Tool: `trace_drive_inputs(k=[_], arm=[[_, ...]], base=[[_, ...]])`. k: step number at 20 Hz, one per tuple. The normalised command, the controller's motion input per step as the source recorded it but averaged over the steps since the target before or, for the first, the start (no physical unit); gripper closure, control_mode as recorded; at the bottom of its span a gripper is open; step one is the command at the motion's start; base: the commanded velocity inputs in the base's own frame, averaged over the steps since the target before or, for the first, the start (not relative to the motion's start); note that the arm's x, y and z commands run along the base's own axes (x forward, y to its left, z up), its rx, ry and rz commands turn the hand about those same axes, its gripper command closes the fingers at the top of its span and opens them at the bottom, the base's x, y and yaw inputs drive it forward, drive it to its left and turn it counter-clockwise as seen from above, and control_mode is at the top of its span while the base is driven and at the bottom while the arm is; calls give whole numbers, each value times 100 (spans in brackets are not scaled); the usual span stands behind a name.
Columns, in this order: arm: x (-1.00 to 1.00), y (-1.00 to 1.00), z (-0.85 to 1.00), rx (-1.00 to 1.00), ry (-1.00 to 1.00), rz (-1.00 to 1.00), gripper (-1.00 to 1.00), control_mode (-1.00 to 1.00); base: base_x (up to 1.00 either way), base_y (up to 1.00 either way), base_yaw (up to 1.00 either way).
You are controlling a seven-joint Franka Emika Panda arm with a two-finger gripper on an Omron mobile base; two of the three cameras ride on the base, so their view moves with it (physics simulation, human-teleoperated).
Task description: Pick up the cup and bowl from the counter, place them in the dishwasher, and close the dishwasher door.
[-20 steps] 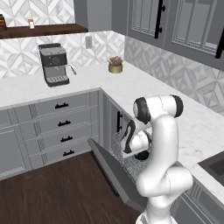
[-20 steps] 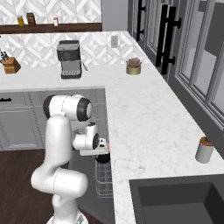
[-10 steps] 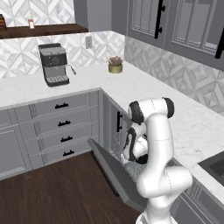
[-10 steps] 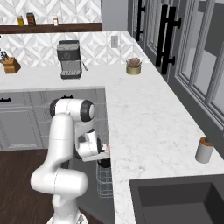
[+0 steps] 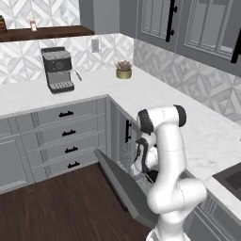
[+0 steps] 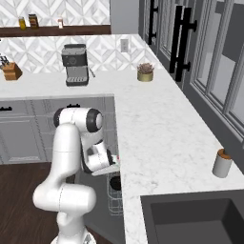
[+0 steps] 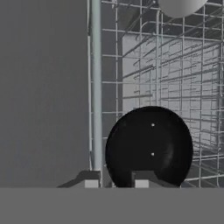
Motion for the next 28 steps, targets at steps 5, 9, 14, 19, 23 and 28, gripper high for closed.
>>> trace_drive_inputs(k=[5,9,14,19,23,28], arm=[[-18,27,46,-2,-4,-3,-100,-100],[-44,2,100,0,0,0,-100,-100],[-25,60,100,4,-3,0,-100,-100],[-5,27,100,0,-6,0,-100,-100],[0,8,100,2,4,0,-100,-100],[-25,17,100,0,4,0,-100,-100]], base=[[0,0,0],[0,0,0],[0,0,0],[0,0,0],[0,0,0],[0,0,0]])
